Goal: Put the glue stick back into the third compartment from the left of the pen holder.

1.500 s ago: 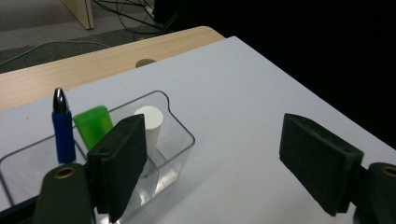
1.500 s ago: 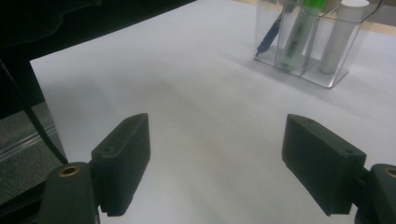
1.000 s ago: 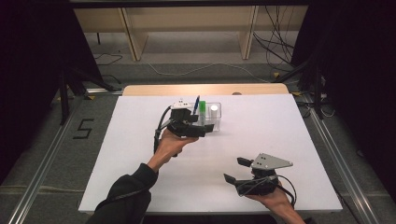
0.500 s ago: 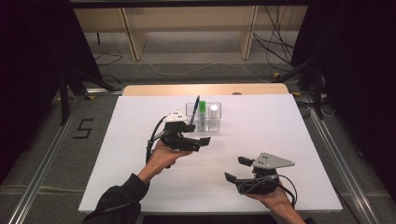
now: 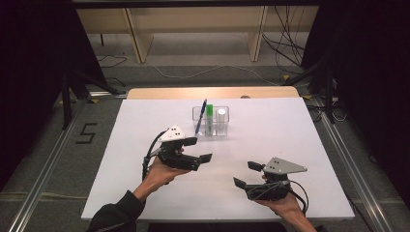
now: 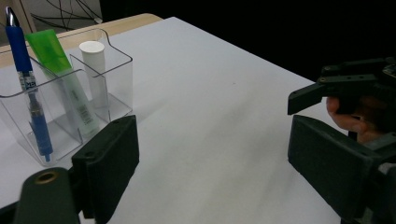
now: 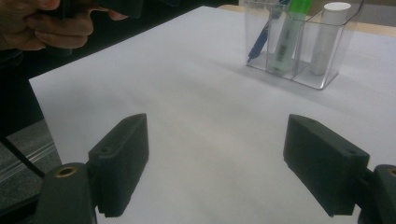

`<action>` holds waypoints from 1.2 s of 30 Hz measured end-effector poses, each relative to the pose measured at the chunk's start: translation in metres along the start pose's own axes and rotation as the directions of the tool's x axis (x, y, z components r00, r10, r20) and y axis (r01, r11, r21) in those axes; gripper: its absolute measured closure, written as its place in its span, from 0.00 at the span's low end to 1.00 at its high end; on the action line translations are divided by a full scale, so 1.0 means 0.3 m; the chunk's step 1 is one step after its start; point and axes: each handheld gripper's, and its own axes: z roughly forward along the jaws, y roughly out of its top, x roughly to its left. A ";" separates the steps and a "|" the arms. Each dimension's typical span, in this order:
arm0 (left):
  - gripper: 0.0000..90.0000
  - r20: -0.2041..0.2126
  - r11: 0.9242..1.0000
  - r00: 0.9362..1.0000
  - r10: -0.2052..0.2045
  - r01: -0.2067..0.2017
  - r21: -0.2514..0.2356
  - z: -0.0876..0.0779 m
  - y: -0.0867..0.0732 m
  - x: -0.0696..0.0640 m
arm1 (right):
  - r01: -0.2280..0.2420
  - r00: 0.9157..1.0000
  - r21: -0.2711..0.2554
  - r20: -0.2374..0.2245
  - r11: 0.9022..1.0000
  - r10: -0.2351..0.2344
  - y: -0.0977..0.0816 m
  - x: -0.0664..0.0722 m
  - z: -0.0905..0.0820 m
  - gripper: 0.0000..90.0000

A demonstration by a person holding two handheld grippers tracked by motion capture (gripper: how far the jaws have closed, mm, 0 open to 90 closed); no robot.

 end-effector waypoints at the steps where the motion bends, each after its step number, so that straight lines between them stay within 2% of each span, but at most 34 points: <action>1: 0.18 0.000 1.000 1.000 -0.002 0.002 -0.006 -0.004 -0.005 -0.003 | -0.006 1.000 -0.001 0.001 1.000 0.006 0.000 0.000 -0.001 0.26; 9: 0.18 0.011 1.000 1.000 0.015 -0.015 -0.016 -0.041 -0.031 -0.016 | -0.012 1.000 -0.006 0.010 1.000 0.012 -0.001 -0.004 -0.003 0.25; 15: 0.18 0.003 0.999 1.000 0.022 -0.022 -0.038 -0.074 -0.059 -0.017 | -0.010 1.000 -0.012 0.015 1.000 0.010 -0.002 -0.007 -0.003 0.24; 21: 0.18 -0.013 0.998 0.999 0.045 -0.046 -0.033 -0.091 -0.083 -0.018 | -0.007 1.000 -0.010 0.019 1.000 0.007 -0.003 -0.006 -0.004 0.24; 27: 0.18 -0.004 0.998 0.999 0.041 -0.042 -0.049 -0.113 -0.105 -0.022 | -0.014 1.000 -0.012 0.027 1.000 0.014 -0.005 -0.012 -0.011 0.24; 34: 0.18 -0.019 0.998 0.999 0.049 -0.050 -0.049 -0.138 -0.133 -0.019 | -0.013 0.999 -0.012 0.029 1.000 0.014 -0.009 -0.013 -0.012 0.24; 36: 0.18 -0.026 0.998 0.999 0.039 -0.040 -0.054 -0.143 -0.144 -0.016 | -0.014 0.999 -0.011 0.032 1.000 0.015 -0.010 -0.012 -0.013 0.24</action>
